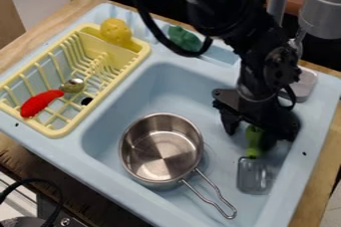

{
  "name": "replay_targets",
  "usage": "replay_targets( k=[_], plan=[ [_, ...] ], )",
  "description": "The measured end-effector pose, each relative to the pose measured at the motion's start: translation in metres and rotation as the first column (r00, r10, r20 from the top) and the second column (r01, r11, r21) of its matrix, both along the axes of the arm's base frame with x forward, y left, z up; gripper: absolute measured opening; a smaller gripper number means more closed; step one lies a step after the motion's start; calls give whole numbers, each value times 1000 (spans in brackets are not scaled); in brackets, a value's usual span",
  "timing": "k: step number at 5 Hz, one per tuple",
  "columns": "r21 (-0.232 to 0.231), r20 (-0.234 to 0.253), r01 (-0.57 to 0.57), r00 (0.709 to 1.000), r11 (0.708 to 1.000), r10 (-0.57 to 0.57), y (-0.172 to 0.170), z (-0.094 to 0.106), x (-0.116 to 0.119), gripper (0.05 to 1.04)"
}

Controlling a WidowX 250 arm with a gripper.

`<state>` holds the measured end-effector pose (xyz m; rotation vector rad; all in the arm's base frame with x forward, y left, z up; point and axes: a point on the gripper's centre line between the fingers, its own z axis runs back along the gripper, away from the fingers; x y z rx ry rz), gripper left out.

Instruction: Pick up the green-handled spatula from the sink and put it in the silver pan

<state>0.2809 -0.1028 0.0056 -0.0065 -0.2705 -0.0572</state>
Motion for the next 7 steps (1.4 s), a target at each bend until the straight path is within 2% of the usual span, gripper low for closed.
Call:
replay_targets(
  k=[1,2,3,4,5,6,7],
  plan=[
    [-37,5,50,999,998,-50,-2,1,-4,444],
    [-108,-21,52,998,993,-55,-1,4,-11,409],
    [-143,-54,19,998,989,-27,0,5,-14,409],
    [-166,-28,-30,999,986,26,2,21,-8,409],
    [-166,13,-155,987,974,159,9,37,-2,409],
    [-141,45,-232,970,962,240,18,47,1,409],
    [-65,42,-236,970,970,239,35,61,4,409]
  ],
)
